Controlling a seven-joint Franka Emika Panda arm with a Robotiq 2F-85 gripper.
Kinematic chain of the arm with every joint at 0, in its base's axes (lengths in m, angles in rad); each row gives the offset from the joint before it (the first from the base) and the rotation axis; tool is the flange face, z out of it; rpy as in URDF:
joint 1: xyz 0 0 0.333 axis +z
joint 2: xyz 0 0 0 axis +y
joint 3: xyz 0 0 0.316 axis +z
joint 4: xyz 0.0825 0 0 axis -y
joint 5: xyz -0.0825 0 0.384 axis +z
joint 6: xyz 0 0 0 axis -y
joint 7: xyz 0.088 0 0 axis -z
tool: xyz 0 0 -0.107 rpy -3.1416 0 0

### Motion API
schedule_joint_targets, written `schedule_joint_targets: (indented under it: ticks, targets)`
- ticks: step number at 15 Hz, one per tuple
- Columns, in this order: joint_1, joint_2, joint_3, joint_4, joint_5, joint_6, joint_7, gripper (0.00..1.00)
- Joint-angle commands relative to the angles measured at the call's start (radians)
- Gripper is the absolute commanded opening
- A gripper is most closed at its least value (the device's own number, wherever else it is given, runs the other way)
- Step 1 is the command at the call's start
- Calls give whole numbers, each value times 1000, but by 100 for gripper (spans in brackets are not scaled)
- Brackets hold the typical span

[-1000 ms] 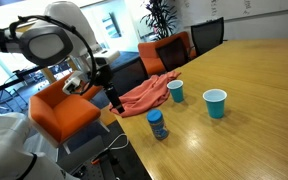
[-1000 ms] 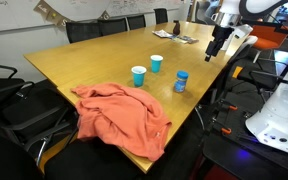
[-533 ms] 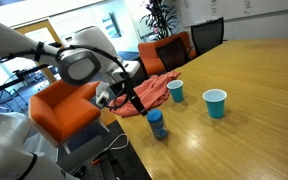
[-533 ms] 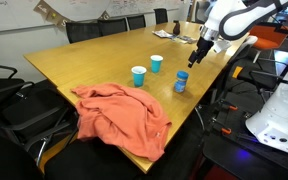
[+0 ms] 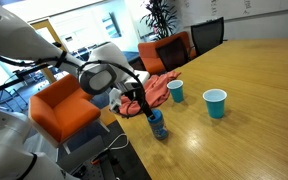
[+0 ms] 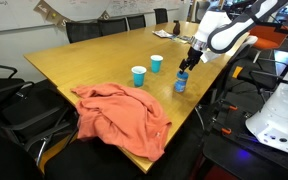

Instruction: Remove the lid from the blue bottle

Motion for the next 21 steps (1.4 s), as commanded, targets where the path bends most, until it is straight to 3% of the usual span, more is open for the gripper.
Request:
schedule_joint_targets:
  ticks: [1,8,16,17,21]
  targets:
    - [-14,57,10,37,-54,35,82,100]
    - [-6,104,-6,72,-125,26,169,100]
    - [5,131,-17,84,-137,21,178,100]
    - [6,132,-18,84,-137,23,177,75]
    - [11,134,-19,85,-128,24,170,54]
